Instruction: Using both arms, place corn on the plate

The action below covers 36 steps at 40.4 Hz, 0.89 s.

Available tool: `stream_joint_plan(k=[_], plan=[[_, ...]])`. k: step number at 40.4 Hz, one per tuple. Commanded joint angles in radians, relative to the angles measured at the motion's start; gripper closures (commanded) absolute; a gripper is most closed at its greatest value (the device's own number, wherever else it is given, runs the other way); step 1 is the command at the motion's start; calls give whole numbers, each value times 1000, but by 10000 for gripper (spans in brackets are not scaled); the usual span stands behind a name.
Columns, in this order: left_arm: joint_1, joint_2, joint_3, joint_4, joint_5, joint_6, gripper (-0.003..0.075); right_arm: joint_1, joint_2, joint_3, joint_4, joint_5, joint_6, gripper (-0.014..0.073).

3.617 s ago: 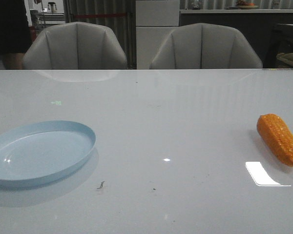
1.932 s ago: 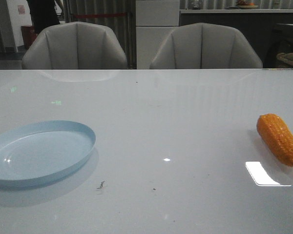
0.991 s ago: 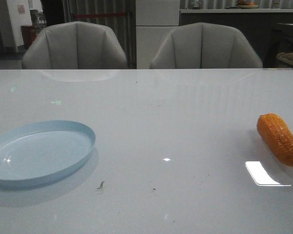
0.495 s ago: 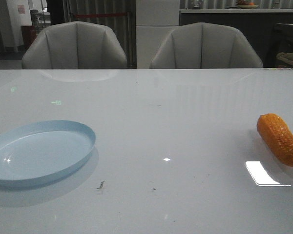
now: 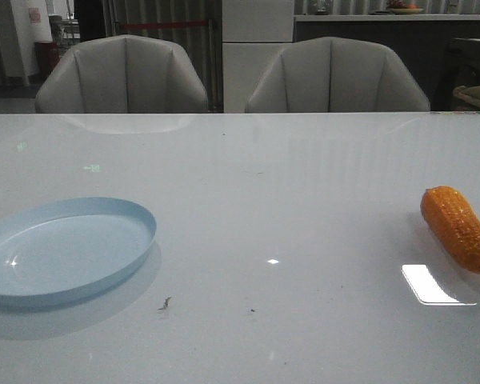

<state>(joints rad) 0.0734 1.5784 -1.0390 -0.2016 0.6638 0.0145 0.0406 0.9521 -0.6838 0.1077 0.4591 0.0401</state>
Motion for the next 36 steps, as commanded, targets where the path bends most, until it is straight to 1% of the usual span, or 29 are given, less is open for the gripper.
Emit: stream_joint_plan(k=[1,5,11,20,27,29,32,33,36], plan=[[-14,33,-80,-60,-4,71,239,-2,-8,-34,5,-65,-4,158],[-40,89,-120,-69,26,142,239,-2,-8,-34,5,-65,-4,158],[-80,155,-149,-69,46,147,239,-2,-8,-34,5,-64,-4,158],[-122,226,-149,-68,48,149,239,-2,-8,-34,5,-62,-4,158],[-127,264,-149,-68,48,149,240,-2,-8,-34,5,-62,-4,158],[-127,271,-149,-68,48,149,252,-2,-8,-34,5,-62,-4,158],[-127,283,-149,-68,48,149,320,-2,-8,-34,5,-62,-4,158],[-127,284,-149,-68,48,149,377,-2,-8,-34,5,-62,-4,158],[-127,294,-149,-68,48,149,489,-2,-8,-34,5,-62,-4,158]])
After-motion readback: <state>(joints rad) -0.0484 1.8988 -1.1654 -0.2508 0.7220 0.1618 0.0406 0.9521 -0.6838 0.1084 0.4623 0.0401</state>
